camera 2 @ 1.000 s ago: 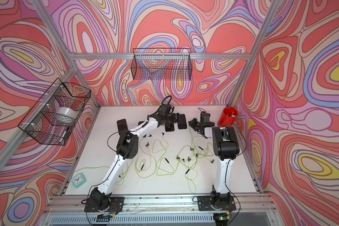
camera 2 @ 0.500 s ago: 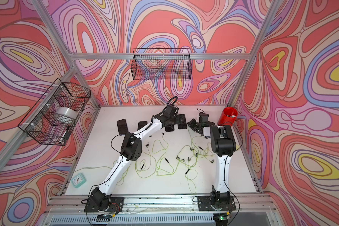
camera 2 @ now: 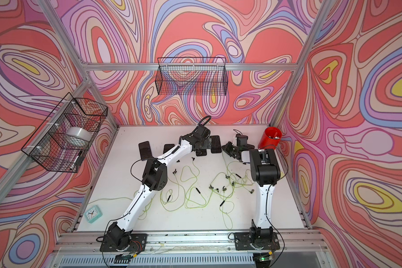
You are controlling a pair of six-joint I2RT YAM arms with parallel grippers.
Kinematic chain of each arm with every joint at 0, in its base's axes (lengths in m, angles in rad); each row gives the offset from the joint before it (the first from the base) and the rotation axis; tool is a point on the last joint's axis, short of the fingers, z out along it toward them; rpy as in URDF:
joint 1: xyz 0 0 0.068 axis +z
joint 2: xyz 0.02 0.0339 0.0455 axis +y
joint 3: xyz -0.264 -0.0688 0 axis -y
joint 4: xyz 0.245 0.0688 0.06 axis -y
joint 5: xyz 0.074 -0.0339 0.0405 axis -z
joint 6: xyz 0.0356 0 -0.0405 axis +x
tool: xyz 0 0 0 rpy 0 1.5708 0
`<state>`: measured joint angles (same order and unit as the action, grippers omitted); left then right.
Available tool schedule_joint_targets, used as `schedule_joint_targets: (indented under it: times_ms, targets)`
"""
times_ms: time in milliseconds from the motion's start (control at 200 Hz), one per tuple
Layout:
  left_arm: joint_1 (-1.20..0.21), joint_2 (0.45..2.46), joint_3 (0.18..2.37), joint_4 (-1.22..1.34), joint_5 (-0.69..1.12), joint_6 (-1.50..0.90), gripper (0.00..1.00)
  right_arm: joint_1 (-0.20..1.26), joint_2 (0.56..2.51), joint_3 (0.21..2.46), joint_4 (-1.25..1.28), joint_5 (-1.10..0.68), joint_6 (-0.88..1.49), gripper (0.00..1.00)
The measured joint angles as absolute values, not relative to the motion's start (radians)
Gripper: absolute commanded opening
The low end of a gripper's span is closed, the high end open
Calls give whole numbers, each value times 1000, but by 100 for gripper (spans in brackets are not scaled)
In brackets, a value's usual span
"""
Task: Plug wired earphones into phones
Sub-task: Adjust the phone at the center of the board.
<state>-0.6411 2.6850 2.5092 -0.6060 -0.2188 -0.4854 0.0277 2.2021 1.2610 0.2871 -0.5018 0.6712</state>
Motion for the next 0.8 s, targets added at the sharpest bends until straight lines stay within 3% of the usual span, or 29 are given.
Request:
schedule_joint_targets:
  times_ms: [486,796]
  targets:
    - [-637,2714,2557,-622,-234,-456,100,50,2200,1253,278,-544,637,2]
    - [-627,2771,2652,-735,-199,-465,100,53,2096,1107,283,-539,633,2]
